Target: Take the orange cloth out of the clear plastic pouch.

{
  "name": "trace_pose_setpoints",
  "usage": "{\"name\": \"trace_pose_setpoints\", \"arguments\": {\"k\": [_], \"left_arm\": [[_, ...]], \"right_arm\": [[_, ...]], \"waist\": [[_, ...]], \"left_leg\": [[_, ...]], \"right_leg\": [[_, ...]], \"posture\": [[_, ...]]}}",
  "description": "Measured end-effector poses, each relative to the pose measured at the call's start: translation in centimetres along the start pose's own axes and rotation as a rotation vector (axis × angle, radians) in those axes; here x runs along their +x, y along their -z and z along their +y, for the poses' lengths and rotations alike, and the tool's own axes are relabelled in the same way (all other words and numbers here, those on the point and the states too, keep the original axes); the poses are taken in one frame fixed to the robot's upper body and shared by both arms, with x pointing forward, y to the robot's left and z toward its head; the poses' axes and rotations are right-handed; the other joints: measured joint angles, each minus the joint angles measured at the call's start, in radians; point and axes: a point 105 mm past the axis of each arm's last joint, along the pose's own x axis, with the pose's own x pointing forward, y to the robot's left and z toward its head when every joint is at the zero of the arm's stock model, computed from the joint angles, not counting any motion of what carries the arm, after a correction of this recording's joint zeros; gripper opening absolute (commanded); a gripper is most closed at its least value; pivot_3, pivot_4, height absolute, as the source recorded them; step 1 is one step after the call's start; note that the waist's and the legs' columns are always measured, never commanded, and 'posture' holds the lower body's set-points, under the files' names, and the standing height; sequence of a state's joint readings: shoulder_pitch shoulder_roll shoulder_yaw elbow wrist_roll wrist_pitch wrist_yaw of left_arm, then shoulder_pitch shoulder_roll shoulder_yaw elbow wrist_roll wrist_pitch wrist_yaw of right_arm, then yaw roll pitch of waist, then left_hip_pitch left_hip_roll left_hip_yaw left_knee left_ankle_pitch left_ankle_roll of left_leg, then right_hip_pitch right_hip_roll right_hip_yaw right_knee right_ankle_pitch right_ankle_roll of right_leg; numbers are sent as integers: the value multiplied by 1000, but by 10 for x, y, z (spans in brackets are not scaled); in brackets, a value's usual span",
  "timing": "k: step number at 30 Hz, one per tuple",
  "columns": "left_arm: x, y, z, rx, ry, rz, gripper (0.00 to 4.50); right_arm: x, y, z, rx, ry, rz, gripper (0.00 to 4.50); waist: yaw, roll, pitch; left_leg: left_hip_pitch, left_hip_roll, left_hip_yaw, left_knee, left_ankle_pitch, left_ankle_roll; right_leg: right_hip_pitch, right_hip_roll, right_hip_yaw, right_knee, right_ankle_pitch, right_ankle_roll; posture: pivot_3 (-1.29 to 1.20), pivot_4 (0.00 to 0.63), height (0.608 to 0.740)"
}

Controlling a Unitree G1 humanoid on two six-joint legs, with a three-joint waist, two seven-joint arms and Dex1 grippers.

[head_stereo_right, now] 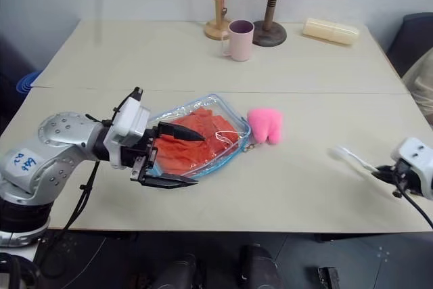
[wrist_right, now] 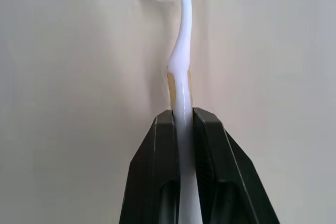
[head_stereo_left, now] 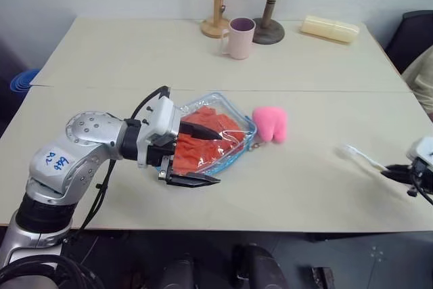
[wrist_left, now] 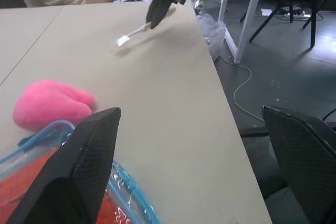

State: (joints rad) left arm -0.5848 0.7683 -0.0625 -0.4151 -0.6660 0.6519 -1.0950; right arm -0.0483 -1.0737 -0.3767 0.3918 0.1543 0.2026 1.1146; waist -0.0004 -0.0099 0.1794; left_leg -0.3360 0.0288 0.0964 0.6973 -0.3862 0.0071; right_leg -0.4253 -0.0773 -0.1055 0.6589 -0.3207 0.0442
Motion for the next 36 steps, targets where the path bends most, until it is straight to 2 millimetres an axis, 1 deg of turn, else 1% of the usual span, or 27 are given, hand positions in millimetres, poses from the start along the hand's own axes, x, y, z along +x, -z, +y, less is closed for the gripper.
{"name": "trace_pose_setpoints", "arguments": {"k": [1, 2, 6, 7, 11, 13, 14, 15, 17, 18, 20, 21, 22, 23, 26, 29, 32, 35, 36], "left_arm": [[1, 0, 0, 3, 2, -3, 4500], [3, 0, 0, 6, 8, -5, 4500], [4, 0, 3, 11, 18, -3, 4500], [3, 0, 5, 11, 12, -1, 4500], [3, 0, 5, 15, 10, 2, 4500], [0, 1, 5, 10, -2, 13, 4500], [-2, 4, 5, 3, -15, 19, 4500], [-6, 7, 5, -7, -30, 29, 4500], [-16, 14, 3, -33, -66, 60, 4500], [-23, 17, 2, -44, -89, 79, 4500], [-37, 23, -1, -64, -134, 122, 4500], [-46, 26, -2, -75, -161, 144, 4500], [-57, 27, -2, -85, -196, 169, 4500], [-63, 27, -3, -86, -216, 181, 4500], [-83, 27, -4, -91, -284, 225, 4500], [-90, 22, -3, -74, -319, 232, 4500], [-88, 21, -4, -76, -329, 228, 4500], [-81, 16, -7, -59, -317, 223, 4500], [-79, 15, -8, -53, -314, 220, 4500]], "right_arm": [[2, 6, 1, 34, 17, -4, 806], [4, 11, 2, 74, 33, -13, 1015], [8, 13, -2, 143, 88, -57, 2329], [8, 14, -5, 152, 104, -60, 2739], [7, 13, -12, 137, 138, -78, 4012], [8, 0, -13, 61, 110, -101, 4012], [7, -12, -14, 5, 89, -115, 4012], [6, -29, -15, -66, 67, -140, 4012], [8, -77, -12, -222, 11, -224, 4012], [10, -108, -6, -317, -29, -279, 4012], [16, -159, 16, -483, -115, -380, 4012], [21, -182, 32, -575, -171, -427, 4012], [30, -204, 55, -674, -246, -474, 4012], [37, -214, 71, -732, -299, -495, 4012], [68, -230, 115, -939, -432, -506, 4012], [95, -236, 149, -1151, -513, -511, 4012], [111, -234, 157, -1264, -533, -493, 4012], [117, -236, 163, -1309, -559, -505, 4012], [118, -237, 166, -1326, -571, -517, 3845]], "waist": [[-6, 0, 0], [-11, 0, 0], [-27, 1, 0], [-28, 1, 0], [-28, 1, 0], [-31, 3, 0], [-33, 5, 1], [-35, 7, 1], [-42, 9, 2], [-49, 8, 2], [-55, 7, 3], [-55, 7, 3], [-53, 6, 3], [-49, 6, 3], [-25, 6, 3], [-14, 6, 3], [-9, 6, 3], [-13, 6, 4], [-17, 6, 4]], "left_leg": [[1, 0, 1, 0, 1, -1], [2, 0, 1, -1, 1, -2], [2, 0, 0, 0, 1, -3], [2, 0, 0, 0, 1, -3], [2, 0, 0, 0, 1, -3], [2, 0, 1, 0, 1, -3], [2, 0, 1, 0, 1, -3], [3, 0, 2, 0, 1, -3], [3, 1, 1, 0, 2, -4], [4, 1, 1, 0, 3, -5], [4, 3, -1, 0, 3, -7], [3, 3, -3, 0, 3, -7], [3, 3, -4, 0, 3, -8], [1, 3, -4, 0, 3, -8], [-1, 1, -5, 0, 2, -6], [-4, -1, -6, 1, 0, -2], [-6, -1, -7, 2, -2, 1], [-7, -1, -7, 2, -2, 2], [-8, -1, -7, 2, -2, 2]], "right_leg": [[0, 0, 1, 1, 0, 0], [0, 1, 2, 1, 0, 0], [0, 1, 2, 2, 0, 0], [0, 1, 2, 2, 0, 0], [0, 0, 2, 2, 0, 0], [0, 1, 3, 3, 0, 0], [-1, 1, 4, 3, 0, 0], [-1, 1, 4, 4, 0, 0], [-1, 2, 5, 4, 0, 0], [-2, 3, 5, 5, 0, 0], [-2, 4, 5, 4, 0, -1], [-3, 5, 4, 4, 0, -2], [-3, 5, 4, 4, 0, -3], [-4, 5, 3, 4, 0, -3], [-4, 2, 2, 2, 0, -3], [-4, -1, 0, 1, 0, -3], [-4, -1, -1, 2, 0, -1], [-4, -1, -1, 1, 1, -1], [-4, -1, -2, 1, 1, -1]], "posture": [[0, 150, 740], [0, 150, 740], [0, 150, 740], [0, 150, 740], [0, 150, 740], [0, 150, 740], [0, 150, 740], [0, 150, 740], [0, 150, 740], [0, 150, 740], [0, 150, 740], [0, 150, 740], [0, 150, 740], [0, 150, 740], [0, 150, 740], [0, 150, 740], [0, 150, 740], [0, 150, 740], [0, 150, 740]]}}
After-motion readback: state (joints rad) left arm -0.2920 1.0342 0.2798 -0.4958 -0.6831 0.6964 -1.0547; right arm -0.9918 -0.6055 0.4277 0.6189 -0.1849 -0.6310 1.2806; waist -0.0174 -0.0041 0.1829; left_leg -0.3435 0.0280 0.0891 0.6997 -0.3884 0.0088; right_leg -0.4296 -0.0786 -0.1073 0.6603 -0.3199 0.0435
